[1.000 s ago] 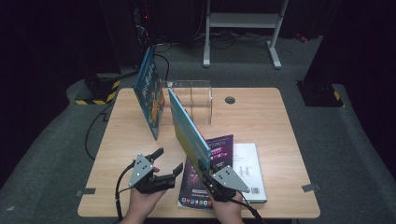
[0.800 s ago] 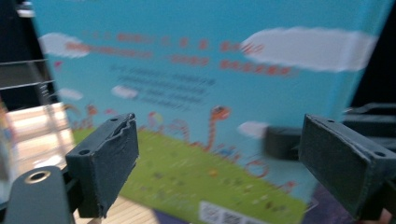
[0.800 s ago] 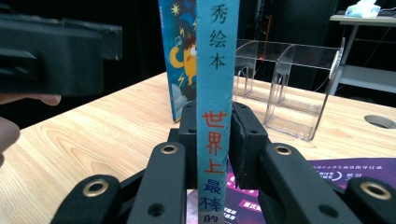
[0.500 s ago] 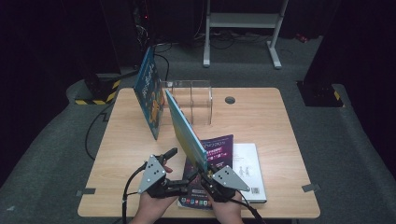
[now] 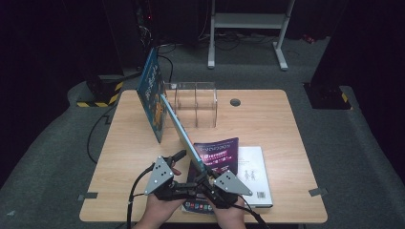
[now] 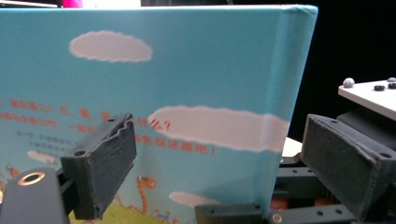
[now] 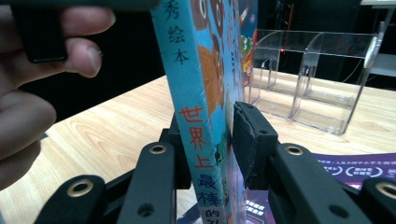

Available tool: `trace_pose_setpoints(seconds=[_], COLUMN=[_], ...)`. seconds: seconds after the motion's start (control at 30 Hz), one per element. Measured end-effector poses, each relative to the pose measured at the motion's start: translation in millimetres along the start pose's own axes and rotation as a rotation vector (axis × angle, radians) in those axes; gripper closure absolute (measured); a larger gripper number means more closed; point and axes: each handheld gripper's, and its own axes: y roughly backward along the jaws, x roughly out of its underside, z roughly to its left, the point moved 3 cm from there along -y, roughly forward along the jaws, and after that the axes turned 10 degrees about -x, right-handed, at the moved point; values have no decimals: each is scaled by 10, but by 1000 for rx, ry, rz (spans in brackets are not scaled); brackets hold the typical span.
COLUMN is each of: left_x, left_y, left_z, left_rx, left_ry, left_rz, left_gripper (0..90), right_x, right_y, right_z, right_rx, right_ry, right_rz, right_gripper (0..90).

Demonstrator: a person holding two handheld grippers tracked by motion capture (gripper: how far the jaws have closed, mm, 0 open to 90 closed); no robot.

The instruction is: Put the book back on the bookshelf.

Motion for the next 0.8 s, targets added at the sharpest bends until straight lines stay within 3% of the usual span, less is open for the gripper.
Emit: trace_pose_setpoints(seconds=[0.17,0.53,0.8], left_x=[-8,-23,-25], left_y=[18,51,40], left_z=[23,120,146], left_rx=[-6,-53,-66], left_ry=[12,21,4], left_rz=[-8,-7,15], left_gripper=[94,81,90], right_x=[8,-1,-28], right_y=[-21,-52,-122], right_z=[48,80,158], right_rx=[-9,-65,-81], right_ry=[10,-27,7], right_rz=[8,24,56], right_gripper=[681,621,580])
